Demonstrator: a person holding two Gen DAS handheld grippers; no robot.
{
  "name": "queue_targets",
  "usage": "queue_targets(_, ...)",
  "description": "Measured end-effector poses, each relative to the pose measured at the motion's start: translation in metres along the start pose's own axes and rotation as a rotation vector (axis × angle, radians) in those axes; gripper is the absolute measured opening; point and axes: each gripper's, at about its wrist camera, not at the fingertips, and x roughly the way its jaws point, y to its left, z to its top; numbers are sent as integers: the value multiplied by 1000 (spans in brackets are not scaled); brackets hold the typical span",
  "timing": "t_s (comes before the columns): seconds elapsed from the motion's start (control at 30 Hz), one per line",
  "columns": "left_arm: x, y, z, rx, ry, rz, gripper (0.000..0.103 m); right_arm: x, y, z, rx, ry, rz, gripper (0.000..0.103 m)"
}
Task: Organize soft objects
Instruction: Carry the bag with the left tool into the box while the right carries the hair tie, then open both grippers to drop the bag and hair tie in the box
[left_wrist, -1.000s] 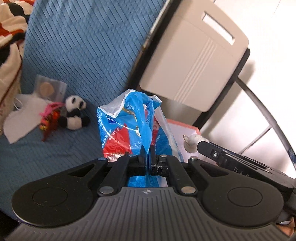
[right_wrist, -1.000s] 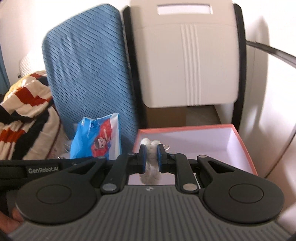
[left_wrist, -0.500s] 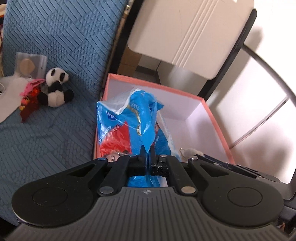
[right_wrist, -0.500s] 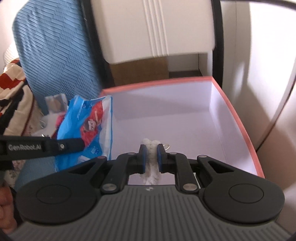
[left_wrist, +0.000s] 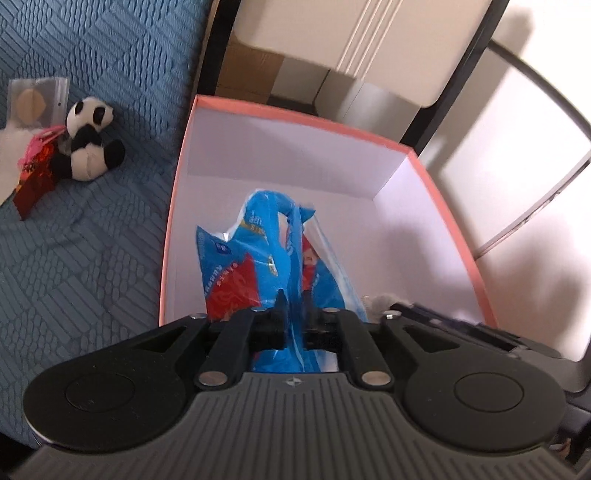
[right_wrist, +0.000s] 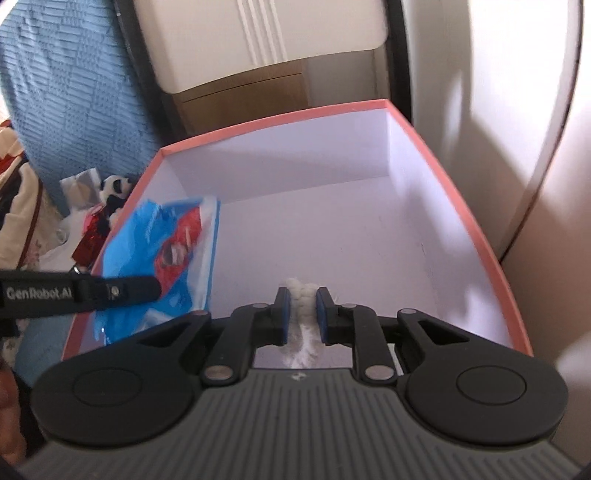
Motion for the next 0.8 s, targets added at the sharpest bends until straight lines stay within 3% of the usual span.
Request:
queue_targets(0.1, -2, 0, -1, -5, -3, 7, 43, -4, -1, 2, 9, -10, -5, 27)
queue_targets(0.43, -37, -8, 7, 49, -93, -1, 43, -36, 1, 13, 22, -77, 30, 27)
queue_targets(0.8, -103, -3, 16, 102, -223, -22, 43, -81, 35, 28, 3, -170, 57, 27)
